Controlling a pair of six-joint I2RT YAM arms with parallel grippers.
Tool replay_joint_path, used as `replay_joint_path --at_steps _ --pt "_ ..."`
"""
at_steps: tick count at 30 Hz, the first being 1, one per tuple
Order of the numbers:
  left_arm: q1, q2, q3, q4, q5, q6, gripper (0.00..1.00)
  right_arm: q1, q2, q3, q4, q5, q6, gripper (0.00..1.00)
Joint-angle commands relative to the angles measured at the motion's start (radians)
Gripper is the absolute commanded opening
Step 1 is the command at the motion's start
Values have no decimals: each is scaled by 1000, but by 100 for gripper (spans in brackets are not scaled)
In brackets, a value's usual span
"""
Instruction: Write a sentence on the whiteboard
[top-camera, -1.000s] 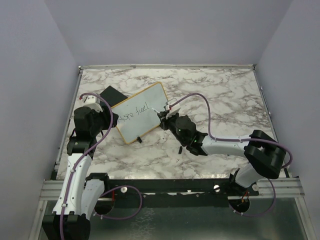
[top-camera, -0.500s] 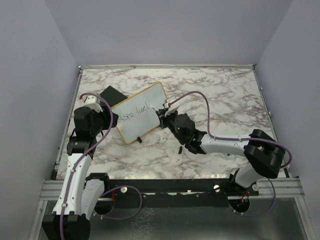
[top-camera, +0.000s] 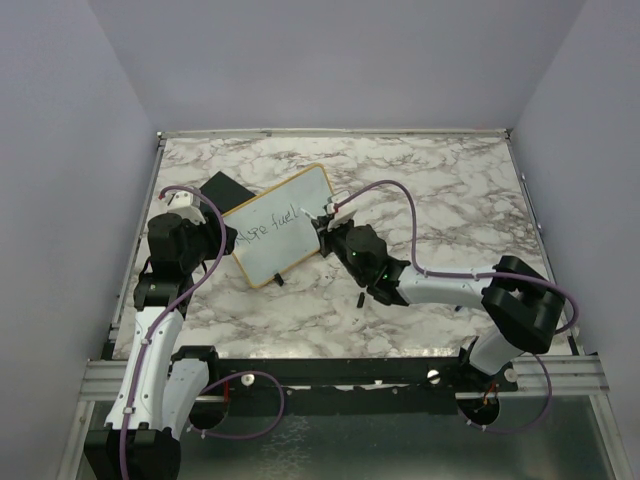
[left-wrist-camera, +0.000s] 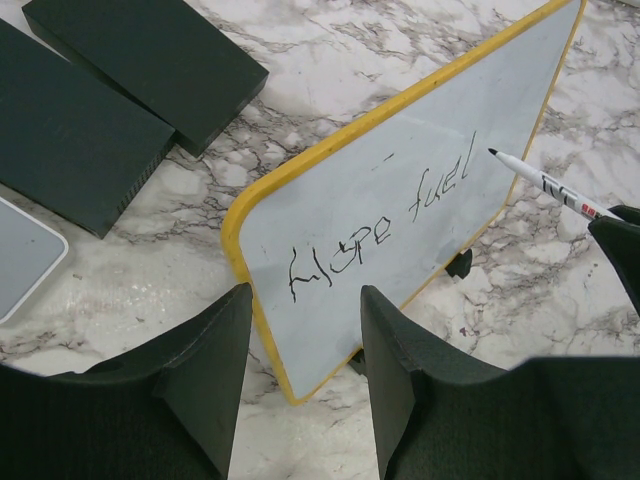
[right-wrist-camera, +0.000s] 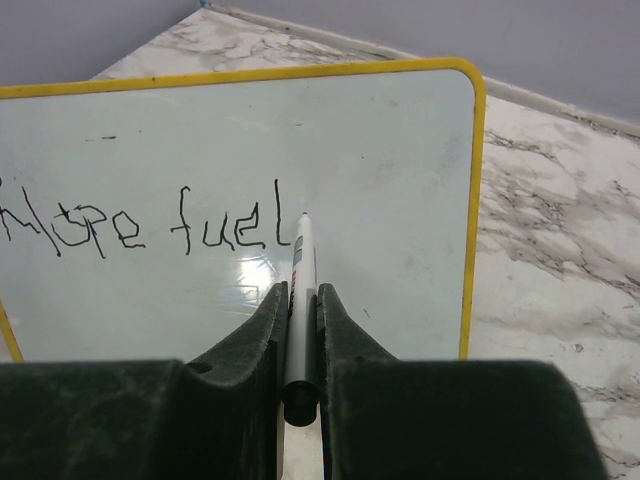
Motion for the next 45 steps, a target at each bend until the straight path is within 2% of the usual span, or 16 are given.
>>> replay_joint_path --at_steps 1,45 --pt "-7 -8 -12 18 25 -1 50 -9 14 14 1 33 -4 1" --pt "-7 -8 -12 19 27 -1 49 -16 45 22 -21 -28 1 0"
